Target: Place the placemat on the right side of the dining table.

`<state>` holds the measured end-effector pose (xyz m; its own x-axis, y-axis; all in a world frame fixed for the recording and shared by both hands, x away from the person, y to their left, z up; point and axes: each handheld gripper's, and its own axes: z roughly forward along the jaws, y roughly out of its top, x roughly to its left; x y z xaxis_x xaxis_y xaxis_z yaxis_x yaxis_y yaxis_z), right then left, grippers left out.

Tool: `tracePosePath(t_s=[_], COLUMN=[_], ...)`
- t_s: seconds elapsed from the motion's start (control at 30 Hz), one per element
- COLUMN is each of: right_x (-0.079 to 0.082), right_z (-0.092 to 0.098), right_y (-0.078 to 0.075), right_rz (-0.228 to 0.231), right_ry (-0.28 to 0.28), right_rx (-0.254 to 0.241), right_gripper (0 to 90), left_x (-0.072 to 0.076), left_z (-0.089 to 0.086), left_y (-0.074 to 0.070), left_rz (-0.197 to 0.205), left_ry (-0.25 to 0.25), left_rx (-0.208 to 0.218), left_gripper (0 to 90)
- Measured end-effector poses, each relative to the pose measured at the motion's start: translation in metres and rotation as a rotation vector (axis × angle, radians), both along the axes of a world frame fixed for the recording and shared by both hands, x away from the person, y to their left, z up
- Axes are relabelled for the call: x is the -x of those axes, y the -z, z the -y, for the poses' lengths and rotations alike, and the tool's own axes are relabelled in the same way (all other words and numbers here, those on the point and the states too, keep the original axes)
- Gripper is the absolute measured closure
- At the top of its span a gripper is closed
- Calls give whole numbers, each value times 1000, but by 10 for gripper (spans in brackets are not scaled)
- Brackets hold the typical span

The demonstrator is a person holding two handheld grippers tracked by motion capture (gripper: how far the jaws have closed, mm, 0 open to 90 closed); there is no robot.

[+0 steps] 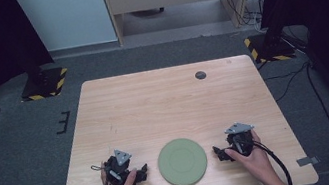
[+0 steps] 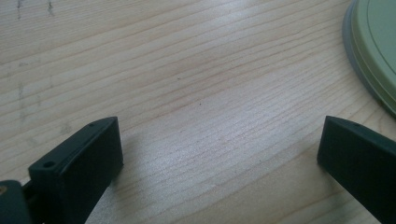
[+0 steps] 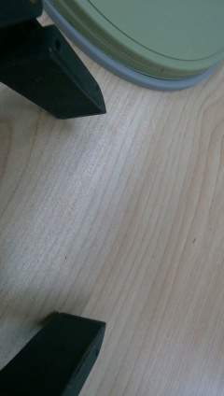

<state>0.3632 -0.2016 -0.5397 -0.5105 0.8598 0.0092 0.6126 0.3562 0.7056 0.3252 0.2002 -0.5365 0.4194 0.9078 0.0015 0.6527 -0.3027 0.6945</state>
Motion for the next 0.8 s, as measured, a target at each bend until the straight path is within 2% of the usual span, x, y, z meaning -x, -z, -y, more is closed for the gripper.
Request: tracePosePath(t_s=[0.23, 0.3, 0.37, 0.47, 0.53, 0.67, 0.8], right_x=[4, 7, 10, 14, 20, 28, 34], right_z=[-3, -5, -6, -9, -11, -15, -21], right_y=[-2, -4, -7, -10, -13, -16, -18], right_rz=[0, -6, 8, 23, 34, 45, 64], right_ry=[-37, -57, -69, -89, -115, -146, -178], right_rx=[-5, -19, -23, -21, -12, -12, -2], right_gripper=[49, 49, 52, 51, 50, 53, 53], left_x=[0, 2, 3, 6, 9, 12, 15], left_z=[0, 0, 0, 1, 5, 11, 17], left_y=[0, -1, -1, -1, -3, -7, -8], left_rz=[7, 21, 25, 33, 28, 48, 50], left_ry=[7, 27, 33, 61, 101, 140, 167], left_rx=[5, 10, 9, 13, 22, 39, 41], left_gripper=[19, 24, 24, 25, 27, 26, 27])
